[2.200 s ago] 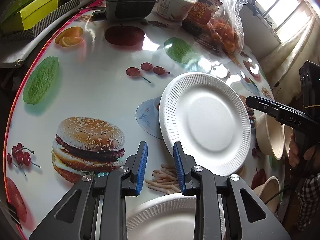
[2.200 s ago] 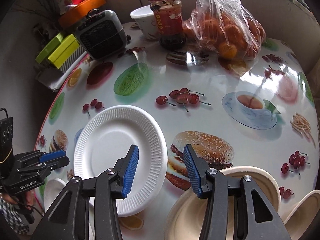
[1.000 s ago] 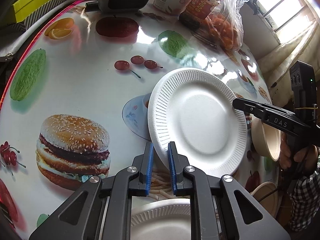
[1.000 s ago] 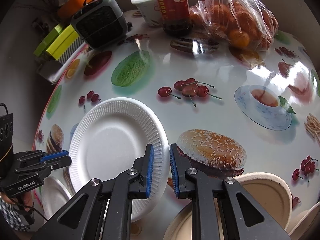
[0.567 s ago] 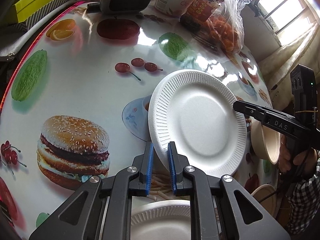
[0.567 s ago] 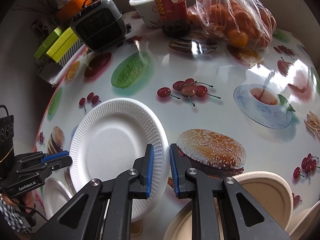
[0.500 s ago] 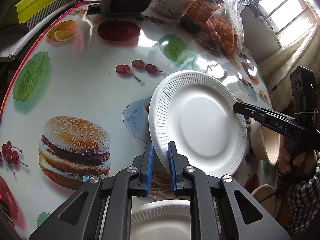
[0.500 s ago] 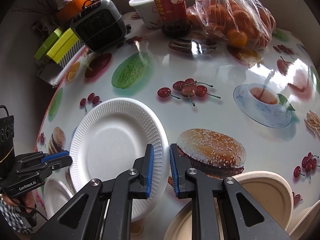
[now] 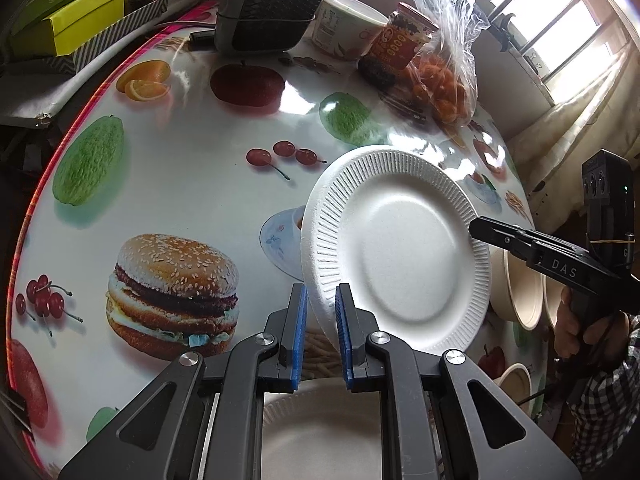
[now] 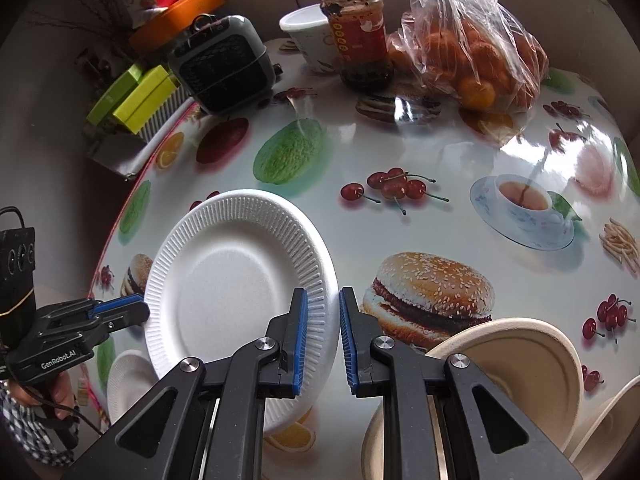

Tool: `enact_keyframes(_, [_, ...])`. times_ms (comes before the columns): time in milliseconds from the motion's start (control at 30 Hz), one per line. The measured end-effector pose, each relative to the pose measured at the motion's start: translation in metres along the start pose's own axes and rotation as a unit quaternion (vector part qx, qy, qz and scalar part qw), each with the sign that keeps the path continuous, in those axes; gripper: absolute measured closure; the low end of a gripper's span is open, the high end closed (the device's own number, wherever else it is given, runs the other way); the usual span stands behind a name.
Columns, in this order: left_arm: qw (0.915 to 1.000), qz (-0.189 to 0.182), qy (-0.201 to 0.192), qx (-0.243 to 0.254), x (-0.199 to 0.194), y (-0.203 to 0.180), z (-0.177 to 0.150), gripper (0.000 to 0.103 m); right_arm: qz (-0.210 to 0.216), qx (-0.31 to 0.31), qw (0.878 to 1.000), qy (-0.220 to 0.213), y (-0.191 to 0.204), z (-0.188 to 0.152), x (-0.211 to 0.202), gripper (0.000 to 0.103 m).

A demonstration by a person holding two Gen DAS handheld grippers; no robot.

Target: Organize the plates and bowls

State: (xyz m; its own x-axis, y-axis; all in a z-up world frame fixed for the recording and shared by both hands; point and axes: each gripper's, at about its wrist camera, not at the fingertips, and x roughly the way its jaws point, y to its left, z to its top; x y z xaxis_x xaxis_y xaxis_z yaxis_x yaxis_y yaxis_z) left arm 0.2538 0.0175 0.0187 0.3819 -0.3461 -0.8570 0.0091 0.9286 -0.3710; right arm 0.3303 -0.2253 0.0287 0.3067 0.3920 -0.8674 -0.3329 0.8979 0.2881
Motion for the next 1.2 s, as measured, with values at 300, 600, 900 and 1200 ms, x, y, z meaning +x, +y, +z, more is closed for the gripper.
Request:
enact_keyframes(300, [0.9999,0.003,-0.013,0.004,-0.022,0.005,-0.015,0.088,0.005,-0.01,1.0,-0.008,0.021,-0.016,-0.016,0.087])
enact_keyframes(600, [0.9997,0.009,-0.022,0.004,-0.041,0.014,-0.035,0.088,0.008,-0.026,1.0,-0.011,0.046,-0.037,-0.03,0.087])
enact_keyframes(900, [0.9996,0.011,-0.024,0.004,-0.056,0.022,-0.057,0.088,0.014,-0.035,0.999,-0.005,0.064,-0.059,-0.036,0.087])
enact_keyframes(1200, [0.9995,0.018,-0.025,0.001,-0.064,0.036,-0.078,0.088,0.026,-0.042,0.999,0.01,0.08,-0.087,-0.031,0.087])
